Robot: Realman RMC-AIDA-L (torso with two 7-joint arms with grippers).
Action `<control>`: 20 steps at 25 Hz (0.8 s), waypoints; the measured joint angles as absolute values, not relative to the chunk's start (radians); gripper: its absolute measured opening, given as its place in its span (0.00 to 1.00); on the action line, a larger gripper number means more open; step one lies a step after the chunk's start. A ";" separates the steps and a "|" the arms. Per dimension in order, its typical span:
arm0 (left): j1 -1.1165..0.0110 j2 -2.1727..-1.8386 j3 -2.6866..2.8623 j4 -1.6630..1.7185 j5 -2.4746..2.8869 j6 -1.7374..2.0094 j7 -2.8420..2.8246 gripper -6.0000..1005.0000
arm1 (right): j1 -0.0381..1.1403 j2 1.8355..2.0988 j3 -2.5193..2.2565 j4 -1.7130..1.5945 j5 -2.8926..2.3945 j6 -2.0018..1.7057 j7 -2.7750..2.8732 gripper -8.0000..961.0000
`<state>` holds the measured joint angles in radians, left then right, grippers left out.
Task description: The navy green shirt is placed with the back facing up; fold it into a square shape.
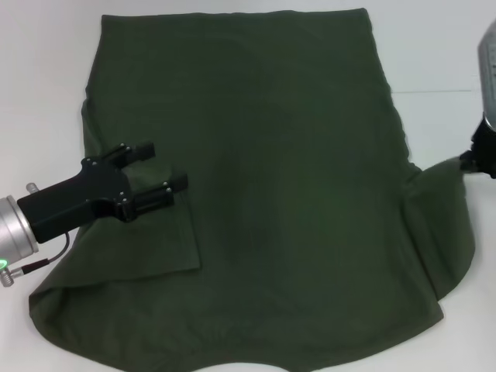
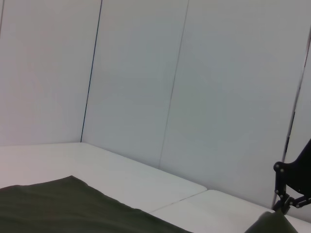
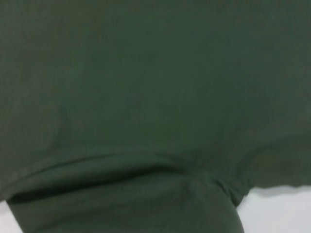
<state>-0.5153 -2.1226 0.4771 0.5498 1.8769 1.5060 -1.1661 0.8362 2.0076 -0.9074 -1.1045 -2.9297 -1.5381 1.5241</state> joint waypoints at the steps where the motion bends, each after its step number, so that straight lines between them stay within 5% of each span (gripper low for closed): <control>1: -0.515 -2.122 0.477 0.550 1.877 1.506 -1.166 0.87 | 0.843 2.010 -0.907 -1.105 -2.930 -1.540 1.523 0.06; 20: -0.517 -2.122 0.486 0.555 1.881 1.513 -1.122 0.87 | 0.990 2.078 -0.914 -0.992 -2.912 -1.480 1.535 0.07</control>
<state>-0.5175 -2.1217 0.4863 0.5548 1.8815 1.5126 -1.1215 0.9904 2.0784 -0.9137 -0.9924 -2.9123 -1.4804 1.5352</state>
